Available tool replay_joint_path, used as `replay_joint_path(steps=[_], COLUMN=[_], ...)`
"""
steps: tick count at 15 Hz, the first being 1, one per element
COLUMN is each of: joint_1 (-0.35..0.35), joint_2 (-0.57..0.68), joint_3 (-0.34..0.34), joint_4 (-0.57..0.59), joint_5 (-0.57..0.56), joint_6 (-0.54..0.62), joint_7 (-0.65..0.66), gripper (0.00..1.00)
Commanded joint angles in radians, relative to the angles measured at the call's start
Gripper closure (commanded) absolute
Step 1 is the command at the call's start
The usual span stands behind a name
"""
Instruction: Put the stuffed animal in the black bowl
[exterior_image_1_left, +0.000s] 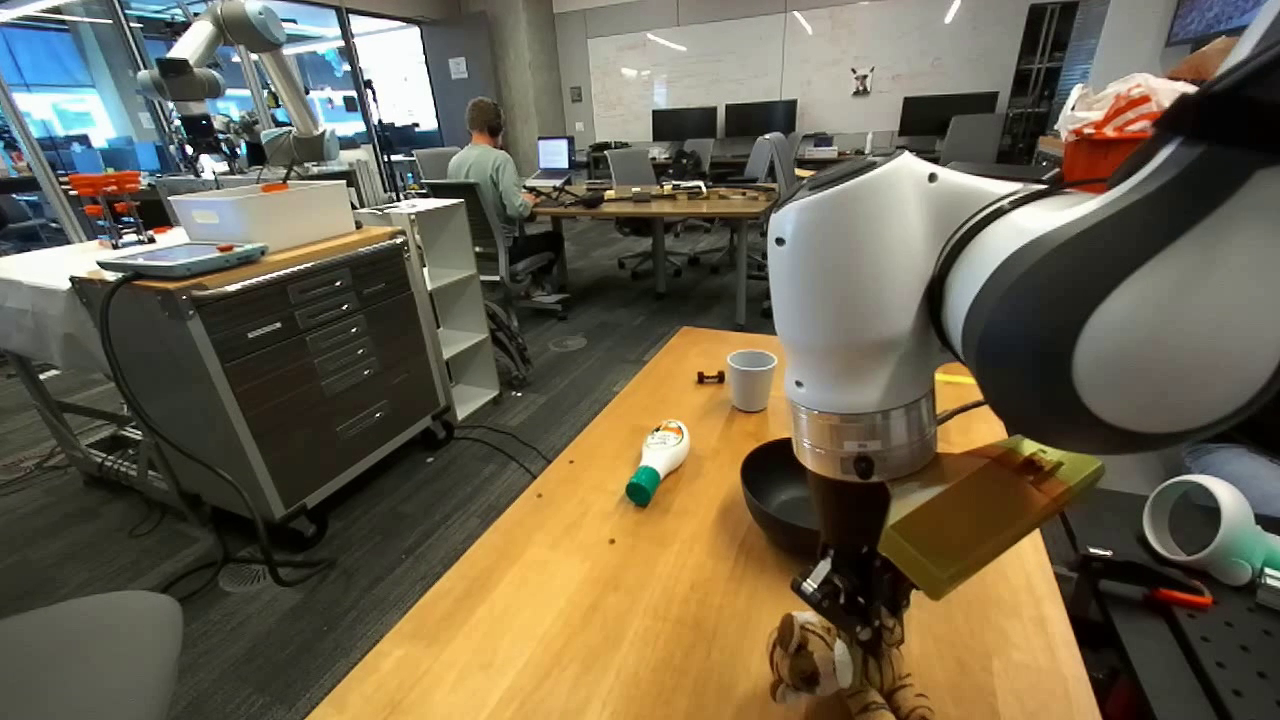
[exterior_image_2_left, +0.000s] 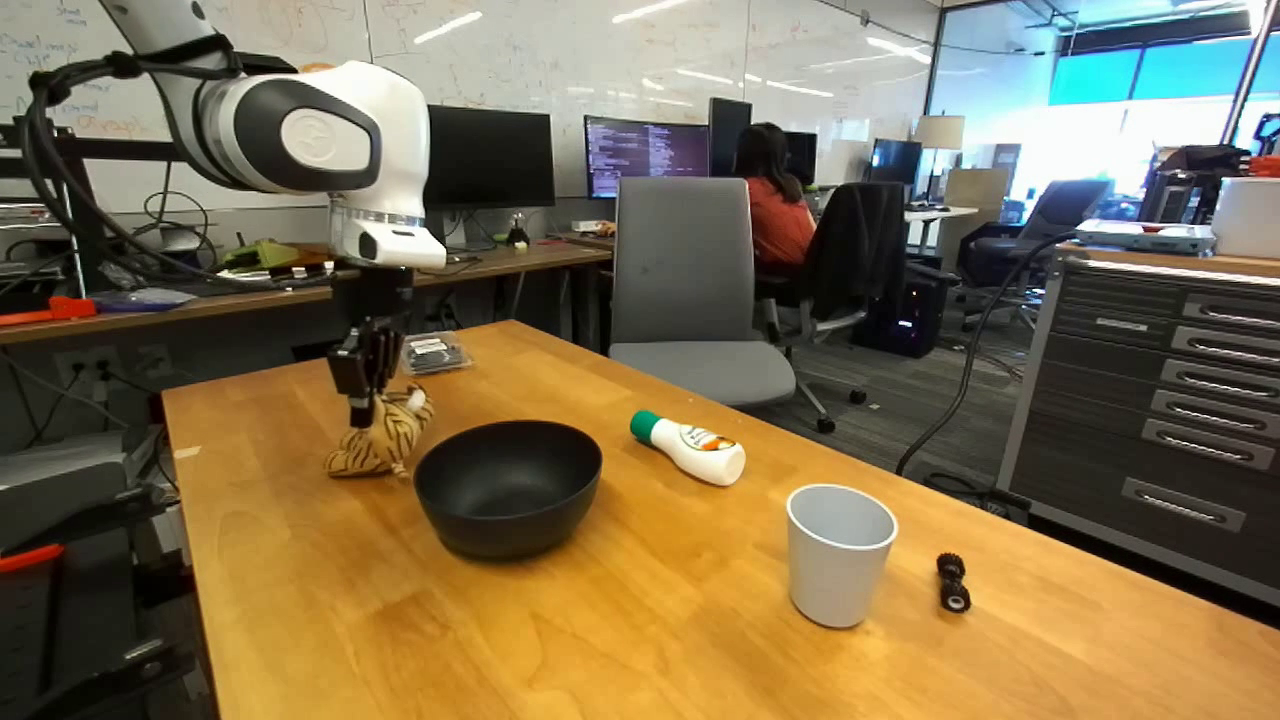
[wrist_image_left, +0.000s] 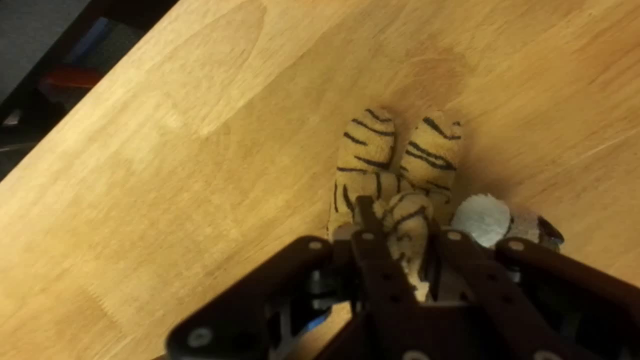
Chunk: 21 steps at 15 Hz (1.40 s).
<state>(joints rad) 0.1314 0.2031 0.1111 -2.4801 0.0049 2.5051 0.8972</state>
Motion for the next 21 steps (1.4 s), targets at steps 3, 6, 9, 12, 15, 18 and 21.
replay_joint_path(steps=[3,6,9,12,15,18,21], joint_1=[0.009,-0.004,-0.034,-0.076,-0.114,-0.14,-0.153], joint_2=[-0.097,-0.146,-0.173,-0.166,-0.142,-0.117,-0.09], joint_3=[-0.005,-0.019,-0.049,-0.091,-0.131,-0.164,-0.19], joint_4=[0.013,0.029,0.069,0.117,0.154,0.172,0.175], joint_5=[0.07,0.051,0.039,0.018,-0.004,-0.043,-0.1], joint_6=[-0.035,-0.042,-0.051,-0.069,-0.089,-0.109,-0.134], joint_7=[-0.051,-0.044,-0.031,-0.005,0.011,0.032,0.051], gripper=[0.9,0.9,0.9,0.9,0.91,0.91,0.91])
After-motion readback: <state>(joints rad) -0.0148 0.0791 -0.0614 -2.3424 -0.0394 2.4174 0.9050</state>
